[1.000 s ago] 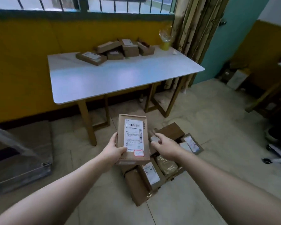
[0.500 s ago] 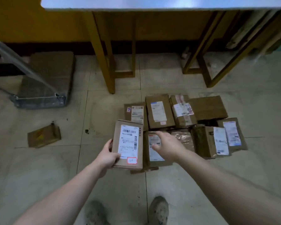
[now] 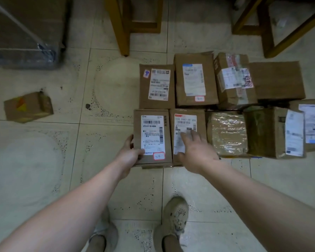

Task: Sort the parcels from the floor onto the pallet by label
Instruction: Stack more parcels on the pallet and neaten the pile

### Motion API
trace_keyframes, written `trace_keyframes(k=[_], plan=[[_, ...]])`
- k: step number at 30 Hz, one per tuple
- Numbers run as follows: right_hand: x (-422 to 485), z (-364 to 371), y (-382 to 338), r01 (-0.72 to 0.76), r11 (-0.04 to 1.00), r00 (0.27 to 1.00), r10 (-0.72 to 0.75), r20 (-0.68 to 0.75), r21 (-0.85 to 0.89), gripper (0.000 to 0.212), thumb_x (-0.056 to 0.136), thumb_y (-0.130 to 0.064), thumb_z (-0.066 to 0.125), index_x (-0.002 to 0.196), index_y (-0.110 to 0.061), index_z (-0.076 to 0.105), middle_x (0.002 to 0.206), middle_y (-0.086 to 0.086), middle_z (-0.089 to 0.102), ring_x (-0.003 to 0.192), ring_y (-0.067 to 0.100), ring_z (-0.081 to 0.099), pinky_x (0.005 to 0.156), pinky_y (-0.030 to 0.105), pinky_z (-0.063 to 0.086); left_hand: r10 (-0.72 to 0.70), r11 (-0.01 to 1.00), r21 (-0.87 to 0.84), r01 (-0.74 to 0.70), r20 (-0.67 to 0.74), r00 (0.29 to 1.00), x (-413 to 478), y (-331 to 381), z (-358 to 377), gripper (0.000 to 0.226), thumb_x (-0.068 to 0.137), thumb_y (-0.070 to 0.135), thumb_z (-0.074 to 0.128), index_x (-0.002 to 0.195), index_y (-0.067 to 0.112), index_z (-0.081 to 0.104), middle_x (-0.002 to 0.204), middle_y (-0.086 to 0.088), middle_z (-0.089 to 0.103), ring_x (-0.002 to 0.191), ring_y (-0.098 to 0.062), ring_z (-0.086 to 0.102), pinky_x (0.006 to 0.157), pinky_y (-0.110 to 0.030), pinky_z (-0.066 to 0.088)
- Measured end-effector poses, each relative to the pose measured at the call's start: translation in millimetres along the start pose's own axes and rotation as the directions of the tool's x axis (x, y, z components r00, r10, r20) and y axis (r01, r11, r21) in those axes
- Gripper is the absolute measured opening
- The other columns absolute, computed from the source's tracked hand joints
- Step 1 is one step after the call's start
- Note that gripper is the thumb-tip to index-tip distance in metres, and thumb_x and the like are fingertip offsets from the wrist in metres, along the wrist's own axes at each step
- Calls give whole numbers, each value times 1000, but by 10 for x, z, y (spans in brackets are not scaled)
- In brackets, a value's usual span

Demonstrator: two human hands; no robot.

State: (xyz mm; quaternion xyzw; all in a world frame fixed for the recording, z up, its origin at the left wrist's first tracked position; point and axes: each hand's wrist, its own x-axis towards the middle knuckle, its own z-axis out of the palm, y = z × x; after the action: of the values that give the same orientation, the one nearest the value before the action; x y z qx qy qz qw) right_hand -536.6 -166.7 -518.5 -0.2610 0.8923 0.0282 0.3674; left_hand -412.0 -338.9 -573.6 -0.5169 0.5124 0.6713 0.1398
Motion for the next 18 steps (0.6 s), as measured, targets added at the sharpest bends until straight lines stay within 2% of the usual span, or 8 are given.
trace_keyframes(k=[4, 6, 10, 14, 18], plan=[[-10, 39, -7, -2, 1000, 1000, 1, 17, 26, 68, 93, -43, 49, 149, -29, 13, 159, 6, 6, 144, 30, 12, 112, 45, 22, -1, 997, 74, -4, 70, 998, 68, -27, 25, 76, 84, -6, 55, 144, 26, 23, 123, -2, 60, 103, -19, 60, 88, -36, 50], [-13, 46, -7, -3, 999, 1000, 3, 11, 36, 67, 92, -43, 50, 148, -28, 15, 159, 6, 6, 143, 30, 11, 112, 46, 22, -7, 996, 88, -1, 92, 996, 81, -43, 22, 78, 83, -5, 57, 144, 28, 21, 120, 1, 61, 103, -17, 60, 87, -35, 50], [-25, 76, -9, 7, 1000, 1000, -6, -29, 29, 63, 92, -41, 50, 145, -28, 19, 157, 5, 9, 143, 30, 10, 110, 45, 26, -7, 995, 96, -1, 85, 996, 143, -80, 21, 81, 79, -9, 60, 142, 27, 25, 120, 0, 62, 107, -21, 60, 96, -43, 47], [-21, 96, -11, 10, 1000, 999, -9, -37, 26, 64, 92, -42, 49, 146, -25, 18, 157, 7, 10, 142, 30, 10, 111, 45, 24, -9, 997, 75, 2, 95, 995, 176, -100, 9, 82, 79, -6, 62, 142, 30, 24, 113, 6, 64, 101, -16, 62, 87, -37, 51], [-14, 130, -17, 11, 999, 998, -9, -59, 36, 63, 92, -42, 49, 145, -24, 20, 156, 8, 11, 142, 30, 9, 111, 44, 23, -20, 996, 87, 7, 139, 990, 188, -105, 13, 76, 82, -4, 61, 138, 34, 26, 117, 4, 63, 102, -16, 61, 83, -37, 51]])
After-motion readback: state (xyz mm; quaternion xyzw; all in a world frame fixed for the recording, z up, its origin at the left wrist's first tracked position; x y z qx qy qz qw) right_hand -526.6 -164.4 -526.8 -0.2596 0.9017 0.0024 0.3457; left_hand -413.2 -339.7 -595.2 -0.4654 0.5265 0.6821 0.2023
